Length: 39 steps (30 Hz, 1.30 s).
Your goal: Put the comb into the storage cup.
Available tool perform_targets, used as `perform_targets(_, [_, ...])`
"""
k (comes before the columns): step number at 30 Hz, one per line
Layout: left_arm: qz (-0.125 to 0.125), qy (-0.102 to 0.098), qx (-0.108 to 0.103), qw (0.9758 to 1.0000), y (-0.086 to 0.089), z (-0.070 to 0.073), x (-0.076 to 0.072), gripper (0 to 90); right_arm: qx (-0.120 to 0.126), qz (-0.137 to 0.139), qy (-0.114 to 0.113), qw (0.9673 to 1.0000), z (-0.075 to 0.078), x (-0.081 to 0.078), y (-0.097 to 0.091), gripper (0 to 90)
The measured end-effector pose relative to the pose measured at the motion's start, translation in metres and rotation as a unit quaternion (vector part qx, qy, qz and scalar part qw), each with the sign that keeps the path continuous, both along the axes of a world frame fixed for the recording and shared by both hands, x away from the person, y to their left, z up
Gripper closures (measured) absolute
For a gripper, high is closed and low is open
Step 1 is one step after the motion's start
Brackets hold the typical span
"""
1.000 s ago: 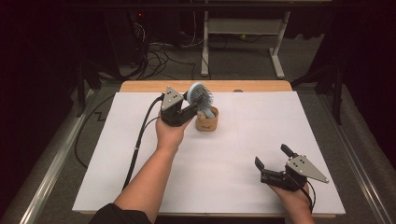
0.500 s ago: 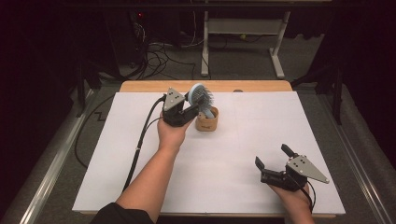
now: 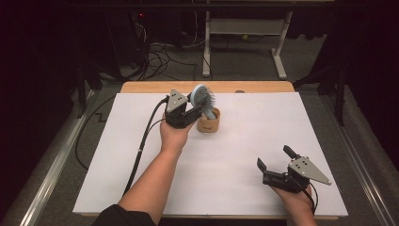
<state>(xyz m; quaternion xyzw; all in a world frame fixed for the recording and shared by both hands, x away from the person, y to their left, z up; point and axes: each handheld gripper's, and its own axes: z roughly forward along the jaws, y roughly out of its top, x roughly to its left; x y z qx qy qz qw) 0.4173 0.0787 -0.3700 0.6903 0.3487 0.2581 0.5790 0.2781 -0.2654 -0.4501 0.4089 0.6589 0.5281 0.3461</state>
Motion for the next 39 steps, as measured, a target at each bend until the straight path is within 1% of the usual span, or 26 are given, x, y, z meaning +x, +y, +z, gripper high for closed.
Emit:
perform_targets(2, [0.001, -0.001, 0.001, 1.0000, -0.0004, -0.0002, 0.0000, 53.6, -0.001, 0.000, -0.001, 1.0000, 0.0000, 0.0000, 0.0003, 0.0])
perform_targets(7, [-0.007, 0.001, 0.000, 1.0000, -0.0001, -0.0005, 0.0009, 50.8, -0.001, 0.000, 0.000, 1.0000, 0.0000, 0.0000, 0.0002, 0.0])
perform_targets(16, [-0.013, 0.003, -0.007, 0.9999, -0.0007, -0.0009, 0.0019, 46.4, 0.000, 0.000, 0.001, 1.0000, -0.0001, 0.0000, 0.0005, 0.0])
perform_targets(20, [-0.013, 0.002, -0.002, 0.9999, -0.0016, -0.0007, 0.0020, 46.0, -0.002, 0.001, 0.000, 1.0000, -0.0001, -0.0001, 0.0007, 0.0])
perform_targets(25, [-0.010, 0.005, -0.004, 0.9999, -0.0022, -0.0012, 0.0026, 43.0, -0.002, 0.001, 0.000, 1.0000, 0.0000, -0.0002, 0.0008, 0.0])
perform_targets(27, [-0.013, 0.008, -0.005, 0.9999, -0.0020, -0.0019, 0.0034, 42.7, -0.001, 0.001, 0.000, 1.0000, 0.0000, -0.0001, 0.0007, 0.0])
perform_targets(29, [-0.012, 0.008, -0.004, 0.9999, -0.0021, -0.0020, 0.0034, 42.3, -0.002, 0.000, 0.000, 1.0000, 0.0000, -0.0001, 0.0007, 0.0])
perform_targets(33, [-0.011, 0.006, 0.000, 0.9999, -0.0025, -0.0023, 0.0033, 39.6, -0.003, 0.001, 0.000, 1.0000, -0.0001, -0.0001, 0.0011, 0.0])
perform_targets(39, [-0.012, 0.010, 0.004, 0.9999, -0.0017, -0.0026, 0.0047, 35.4, -0.003, 0.001, 0.000, 1.0000, -0.0001, 0.0000, 0.0011, 0.0])
